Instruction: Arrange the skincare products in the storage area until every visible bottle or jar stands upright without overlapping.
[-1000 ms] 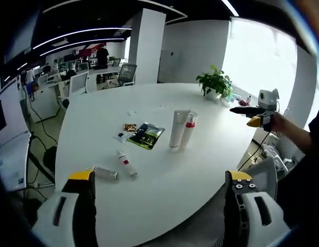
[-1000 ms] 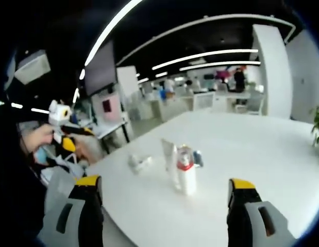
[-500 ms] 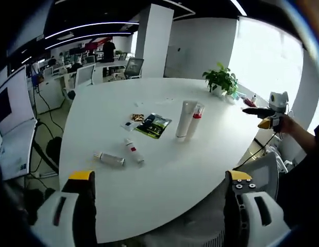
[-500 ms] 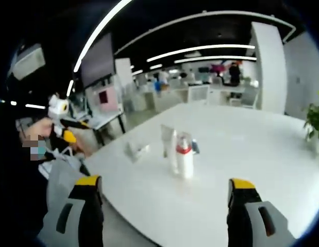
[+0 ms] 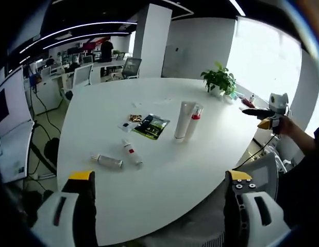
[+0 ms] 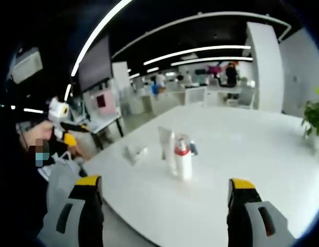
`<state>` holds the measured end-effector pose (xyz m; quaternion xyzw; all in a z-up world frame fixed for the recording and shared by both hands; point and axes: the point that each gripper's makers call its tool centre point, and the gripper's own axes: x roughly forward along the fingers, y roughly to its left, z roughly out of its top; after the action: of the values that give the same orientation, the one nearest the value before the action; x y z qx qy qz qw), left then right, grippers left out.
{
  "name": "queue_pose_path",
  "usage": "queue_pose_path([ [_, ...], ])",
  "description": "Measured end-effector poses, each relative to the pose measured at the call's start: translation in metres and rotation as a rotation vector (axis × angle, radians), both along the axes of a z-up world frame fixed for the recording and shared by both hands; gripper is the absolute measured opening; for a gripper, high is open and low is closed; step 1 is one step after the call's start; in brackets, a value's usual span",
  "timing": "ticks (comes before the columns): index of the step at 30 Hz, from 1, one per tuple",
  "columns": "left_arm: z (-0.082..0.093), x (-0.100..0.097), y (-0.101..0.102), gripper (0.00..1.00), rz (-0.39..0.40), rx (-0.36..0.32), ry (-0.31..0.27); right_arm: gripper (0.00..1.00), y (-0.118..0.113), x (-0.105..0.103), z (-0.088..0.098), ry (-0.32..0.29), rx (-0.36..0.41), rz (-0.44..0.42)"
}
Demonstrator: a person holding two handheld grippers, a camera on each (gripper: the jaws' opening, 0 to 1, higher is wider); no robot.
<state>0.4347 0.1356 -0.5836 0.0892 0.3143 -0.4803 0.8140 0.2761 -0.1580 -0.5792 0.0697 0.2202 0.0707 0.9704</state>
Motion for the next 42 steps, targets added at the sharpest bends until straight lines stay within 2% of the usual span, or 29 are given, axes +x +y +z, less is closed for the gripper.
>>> queue_pose_path([
  [6,-0.004,0.005,0.000,0.96,0.009,0.012,0.013,0.99,-0.002,-0.001,-0.003,0.002,0.014,-0.013],
  [9,-0.011,0.011,0.003,0.93,0.056,0.023,0.046,0.99,-0.004,-0.001,-0.005,0.009,0.016,-0.021],
  [17,-0.024,0.027,-0.001,0.86,0.093,0.046,0.098,0.99,-0.011,-0.004,-0.006,0.009,0.030,-0.057],
  [19,-0.029,0.031,-0.001,0.85,0.114,0.057,0.123,0.99,-0.012,-0.005,-0.009,0.017,0.037,-0.066],
  [20,-0.033,0.033,0.001,0.84,0.137,0.066,0.157,0.99,-0.013,-0.006,-0.011,0.022,0.037,-0.069],
  [24,-0.040,0.046,0.001,0.81,0.172,0.064,0.189,0.99,-0.017,-0.002,-0.011,0.030,0.038,-0.078],
  [28,-0.046,0.057,0.001,0.78,0.193,0.080,0.208,0.99,-0.020,0.002,-0.009,0.022,0.039,-0.086],
  [31,-0.052,0.065,0.000,0.71,0.211,0.089,0.228,0.99,-0.020,0.003,-0.014,0.035,0.041,-0.088],
  [42,-0.078,0.086,-0.010,0.66,0.240,0.138,0.272,0.99,-0.025,0.007,-0.025,0.067,0.059,-0.098],
])
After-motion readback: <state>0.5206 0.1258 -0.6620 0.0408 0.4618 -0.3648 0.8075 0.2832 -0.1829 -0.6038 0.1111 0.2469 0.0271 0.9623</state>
